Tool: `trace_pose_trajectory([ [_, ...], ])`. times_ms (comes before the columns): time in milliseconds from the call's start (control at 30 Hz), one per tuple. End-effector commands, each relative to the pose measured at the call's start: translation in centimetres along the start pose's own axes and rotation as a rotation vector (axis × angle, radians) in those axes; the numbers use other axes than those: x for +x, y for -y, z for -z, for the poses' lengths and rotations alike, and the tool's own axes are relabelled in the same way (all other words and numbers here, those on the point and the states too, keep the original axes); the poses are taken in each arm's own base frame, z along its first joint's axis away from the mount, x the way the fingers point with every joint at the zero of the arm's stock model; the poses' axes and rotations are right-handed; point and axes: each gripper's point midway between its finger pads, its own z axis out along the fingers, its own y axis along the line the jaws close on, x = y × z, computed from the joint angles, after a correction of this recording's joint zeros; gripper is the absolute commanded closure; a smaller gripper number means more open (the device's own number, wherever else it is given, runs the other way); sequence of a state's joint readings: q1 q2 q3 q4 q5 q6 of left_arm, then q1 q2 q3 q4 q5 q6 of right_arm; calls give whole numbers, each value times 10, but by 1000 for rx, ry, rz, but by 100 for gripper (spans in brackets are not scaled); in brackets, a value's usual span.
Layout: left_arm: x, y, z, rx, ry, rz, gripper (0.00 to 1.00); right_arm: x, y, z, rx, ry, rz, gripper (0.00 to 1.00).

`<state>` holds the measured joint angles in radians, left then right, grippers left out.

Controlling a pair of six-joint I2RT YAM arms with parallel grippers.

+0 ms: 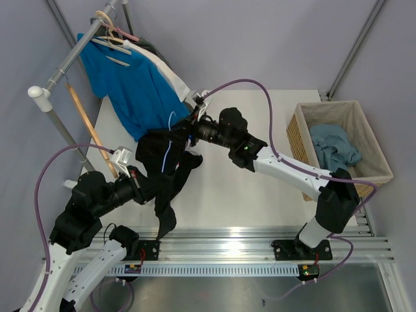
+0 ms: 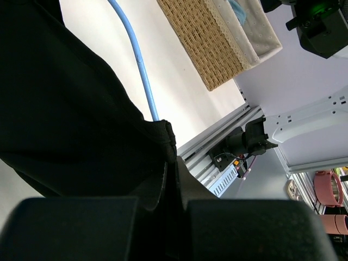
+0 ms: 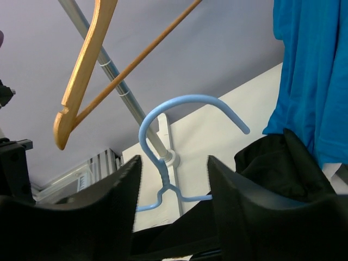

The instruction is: Remove the t-shirt from the hanger

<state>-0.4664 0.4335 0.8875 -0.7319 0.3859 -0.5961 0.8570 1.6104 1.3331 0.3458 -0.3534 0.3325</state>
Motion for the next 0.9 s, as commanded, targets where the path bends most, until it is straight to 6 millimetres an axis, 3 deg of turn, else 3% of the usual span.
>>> trace_pose_trajectory([
  [0,-13,27,11,110,54,-43,100,-27,-9,-12,-10,61,64,47],
  [167,-15,35,14,140,54,-48,100,-22,-15,-11,-42,43,37,79],
  [233,-20,44,21,177,78,-59,100,-19,-18,-7,-51,45,30,96],
  [367,-27,59,32,222,106,-63,99,-19,-24,8,-59,59,37,100],
  [400,-27,63,34,238,105,-53,90,-26,-28,17,-55,72,57,100],
  [433,-26,69,37,267,102,-53,56,-28,-24,23,-15,64,56,100],
  [467,-24,80,40,336,91,-68,37,-32,-25,28,4,67,63,100],
  [500,-23,86,43,369,85,-51,24,-52,-32,40,15,102,85,100],
  [533,-25,93,47,409,95,-63,9,-54,-28,48,64,85,81,100],
  [567,-26,95,49,414,106,-62,6,-75,-38,61,71,116,91,100],
  [600,-29,96,51,412,121,-64,2,-83,-40,68,89,117,105,100],
  [633,-31,97,53,410,136,-75,1,-78,-33,77,148,73,93,100],
  [667,-35,96,54,401,153,-81,1,-96,-39,90,175,90,102,100],
  [733,-40,98,54,395,171,-99,1,-101,-25,109,301,66,127,100],
  [767,-43,97,53,387,176,-101,1,-121,-28,122,335,101,144,100],
  [800,-45,95,47,376,167,-103,1,-125,-14,135,437,92,167,100],
  [867,-50,91,39,356,169,-100,1,-149,-17,155,496,131,195,100],
])
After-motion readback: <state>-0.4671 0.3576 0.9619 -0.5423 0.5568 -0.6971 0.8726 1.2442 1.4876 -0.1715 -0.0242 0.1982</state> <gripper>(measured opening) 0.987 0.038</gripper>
